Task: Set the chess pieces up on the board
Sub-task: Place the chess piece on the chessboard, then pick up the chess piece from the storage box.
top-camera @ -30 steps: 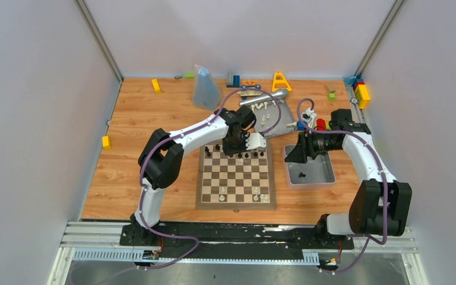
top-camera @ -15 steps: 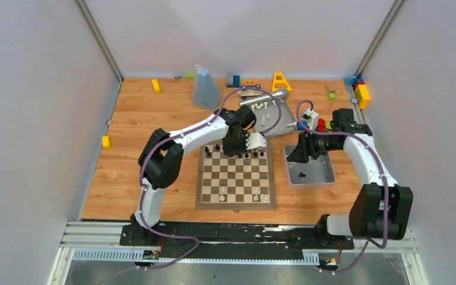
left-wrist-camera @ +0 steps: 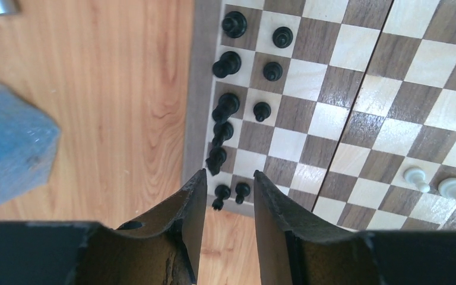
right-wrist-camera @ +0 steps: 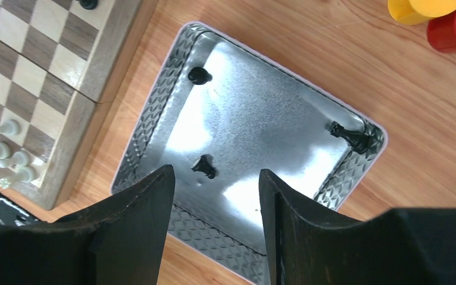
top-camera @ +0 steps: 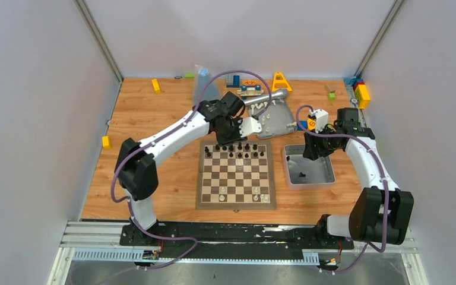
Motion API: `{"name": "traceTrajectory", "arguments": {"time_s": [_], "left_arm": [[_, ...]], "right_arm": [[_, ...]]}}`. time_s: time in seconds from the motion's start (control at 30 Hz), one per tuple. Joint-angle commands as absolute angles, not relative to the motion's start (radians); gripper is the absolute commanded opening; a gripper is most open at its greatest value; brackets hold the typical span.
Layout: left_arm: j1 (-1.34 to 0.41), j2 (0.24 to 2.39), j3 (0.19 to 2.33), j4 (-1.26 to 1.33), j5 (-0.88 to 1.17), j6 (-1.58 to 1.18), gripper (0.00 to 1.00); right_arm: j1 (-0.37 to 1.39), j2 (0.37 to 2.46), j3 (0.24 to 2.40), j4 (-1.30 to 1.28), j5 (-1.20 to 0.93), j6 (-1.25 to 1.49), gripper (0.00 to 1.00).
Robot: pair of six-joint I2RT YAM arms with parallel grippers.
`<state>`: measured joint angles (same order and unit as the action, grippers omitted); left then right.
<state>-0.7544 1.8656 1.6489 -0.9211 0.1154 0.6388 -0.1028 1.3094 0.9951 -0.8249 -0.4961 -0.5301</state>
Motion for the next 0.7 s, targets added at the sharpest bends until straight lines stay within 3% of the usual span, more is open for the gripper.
{"name": "traceTrajectory", "arguments": {"time_s": [0.0,0.67], "left_arm": [[-0.733,1.741,1.599,-0.858,0.153,0.608,0.43],[-0.658,1.626,1.541,-0.808,0.199,0.606,0.47]], "right_arm": [[-0.106,1.36,0.993,-0.765,-0.44,-0.577,0.55],[0.047,1.609,0.994,-0.584,-0.49,-0.625,0.51]]}}
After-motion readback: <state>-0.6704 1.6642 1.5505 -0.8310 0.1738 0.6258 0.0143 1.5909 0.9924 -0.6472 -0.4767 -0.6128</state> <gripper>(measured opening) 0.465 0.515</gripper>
